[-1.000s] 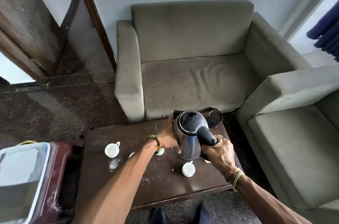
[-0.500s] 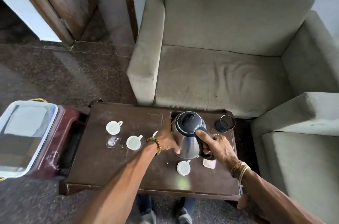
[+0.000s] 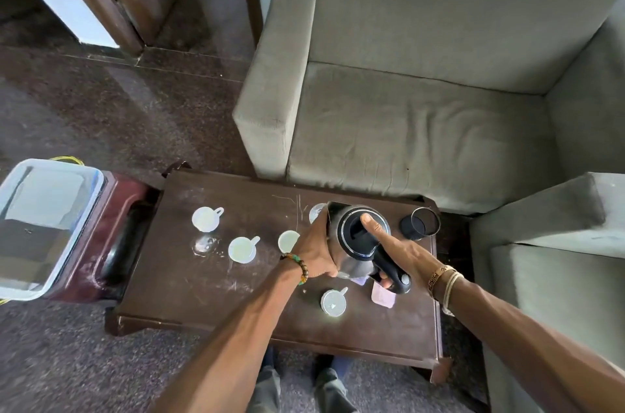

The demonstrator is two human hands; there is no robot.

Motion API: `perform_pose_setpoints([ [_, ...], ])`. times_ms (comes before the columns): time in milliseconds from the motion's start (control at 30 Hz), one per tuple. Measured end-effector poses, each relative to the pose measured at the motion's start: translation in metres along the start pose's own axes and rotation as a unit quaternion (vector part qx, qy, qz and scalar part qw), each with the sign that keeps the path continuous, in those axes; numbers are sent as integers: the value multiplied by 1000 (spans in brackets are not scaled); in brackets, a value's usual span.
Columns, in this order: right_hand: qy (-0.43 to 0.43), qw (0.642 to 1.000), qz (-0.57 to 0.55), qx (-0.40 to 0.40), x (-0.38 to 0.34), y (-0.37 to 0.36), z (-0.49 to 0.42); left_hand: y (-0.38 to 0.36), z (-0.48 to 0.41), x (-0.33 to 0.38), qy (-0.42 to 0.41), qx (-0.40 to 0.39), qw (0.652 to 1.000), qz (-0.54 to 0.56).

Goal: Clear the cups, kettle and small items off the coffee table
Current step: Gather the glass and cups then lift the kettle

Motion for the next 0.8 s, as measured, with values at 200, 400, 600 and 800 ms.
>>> perform_pose_setpoints([
  [200,5,999,-6,41,11,6,-13,-3,-12,8,-49,4,998,-41],
  [400,3,999,-40,-8,34,2,-28,-8,-22,-8,-17,-32,999,-30],
  [600,13,991,-130,3,58,-6,-53,-18,-31,-39,63,-95,993,18],
  [800,51,991,-125,1,65,-15,-57,-28,-40,-66,85,-121,989,26],
])
Point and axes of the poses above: each hand's wrist, its own z-axis away from the middle knuckle, its own y-axis out of the back of the hand, x = y × z, the point moved 5 cm from there along -z, towards the middle knuckle, and after that the axes turned 2 degrees about -y, right-handed, at the moved point
